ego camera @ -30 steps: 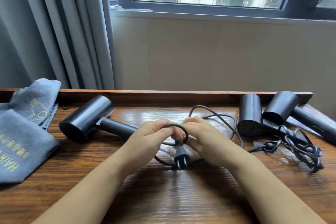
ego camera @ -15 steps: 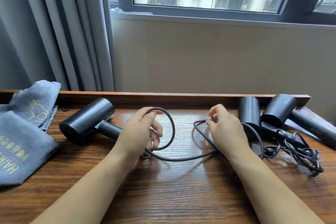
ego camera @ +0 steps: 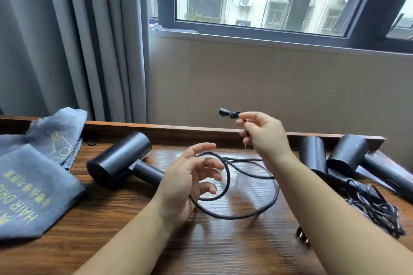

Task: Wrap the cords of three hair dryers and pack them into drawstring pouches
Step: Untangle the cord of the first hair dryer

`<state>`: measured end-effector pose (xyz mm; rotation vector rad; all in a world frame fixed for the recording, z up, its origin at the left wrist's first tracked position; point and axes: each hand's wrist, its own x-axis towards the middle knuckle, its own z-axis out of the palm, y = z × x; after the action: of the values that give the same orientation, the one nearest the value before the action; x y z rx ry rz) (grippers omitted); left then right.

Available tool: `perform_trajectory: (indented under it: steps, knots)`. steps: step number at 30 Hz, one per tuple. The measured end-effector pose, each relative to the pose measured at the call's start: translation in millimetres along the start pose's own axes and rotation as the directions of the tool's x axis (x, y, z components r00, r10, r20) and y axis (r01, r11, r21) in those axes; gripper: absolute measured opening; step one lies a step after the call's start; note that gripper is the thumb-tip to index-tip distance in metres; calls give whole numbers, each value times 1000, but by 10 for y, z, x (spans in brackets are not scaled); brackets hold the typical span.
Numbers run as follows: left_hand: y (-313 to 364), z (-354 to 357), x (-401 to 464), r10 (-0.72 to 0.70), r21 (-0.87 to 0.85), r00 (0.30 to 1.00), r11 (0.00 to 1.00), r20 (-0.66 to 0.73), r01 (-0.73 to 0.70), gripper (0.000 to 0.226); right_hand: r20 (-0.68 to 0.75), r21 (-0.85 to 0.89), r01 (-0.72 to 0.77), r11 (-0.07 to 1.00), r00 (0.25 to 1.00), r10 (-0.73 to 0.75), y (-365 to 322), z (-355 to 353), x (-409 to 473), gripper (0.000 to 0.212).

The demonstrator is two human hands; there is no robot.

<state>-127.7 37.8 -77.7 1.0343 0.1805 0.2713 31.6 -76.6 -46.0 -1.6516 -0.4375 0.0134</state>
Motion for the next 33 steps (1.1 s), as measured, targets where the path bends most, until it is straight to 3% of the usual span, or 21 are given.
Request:
perform_trajectory:
  steps: [4, 7, 10, 12, 14, 16, 17, 18, 20, 22, 23, 25, 27, 30, 33]
  knots:
    - [-34, -25, 12, 34, 9, 999, 999, -15, -34, 37, 90, -76, -132, 988, 986, 139, 37, 229, 429, 37]
    - [-40, -32, 20, 32, -26, 999, 999, -13, -33, 45, 159, -365, -97, 926, 974, 164, 16, 262, 546, 39]
    - [-29, -37, 31, 27, -89, 999, 996, -18, -28, 41, 117, -546, 194, 815, 981, -155, -180, 123, 417, 40]
    - [-23, -41, 30, 27, -102, 999, 994, -28, -29, 37, 37, -519, 371, 770, 910, -414, -281, -46, 168, 38]
    - [-24, -44, 29, 28, -115, 999, 993, -22, -31, 35, -7, -528, 462, 712, 836, -548, -282, -248, -153, 29]
    - [-15, -46, 32, 31, -136, 999, 990, -11, -32, 35, 143, -509, 449, 734, 885, -442, -263, -412, -481, 19]
    - [-15, -48, 34, 37, -147, 999, 988, -6, -37, 36, 288, -501, 392, 771, 916, -279, -253, -456, -632, 25]
    - [-16, -48, 36, 47, -156, 999, 987, 0, -46, 37, 431, -533, 332, 779, 898, -88, -221, -474, -764, 37]
    - [-30, -52, 37, 62, -164, 998, 985, 9, -60, 38, 579, -684, 361, 634, 797, 172, -70, -444, -962, 51]
    - [-46, -66, 39, 77, -149, 997, 986, 6, -75, 38, 600, -760, 508, 406, 788, 138, 112, -385, -1031, 40]
    - [-56, -76, 45, 96, -125, 995, 988, -2, -96, 38, 570, -779, 507, 369, 818, 77, 177, -369, -1015, 33]
    - [-75, -104, 53, 166, -14, 986, 986, -27, -166, 41, 469, -794, 446, 414, 882, -50, 259, -363, -907, 23]
    - [-104, -137, 52, 267, 242, 962, 939, -63, -245, 46, 336, -756, 363, 545, 929, -154, 275, -348, -751, 13]
    - [-154, -166, 55, 428, 678, 904, 662, 7, -319, 40, 193, -637, 289, 714, 957, -216, 249, -256, -511, 24]
    - [-190, -178, 55, 458, 788, 874, 474, 161, -394, 42, 219, -516, 355, 779, 935, -280, 169, -122, -367, 32]
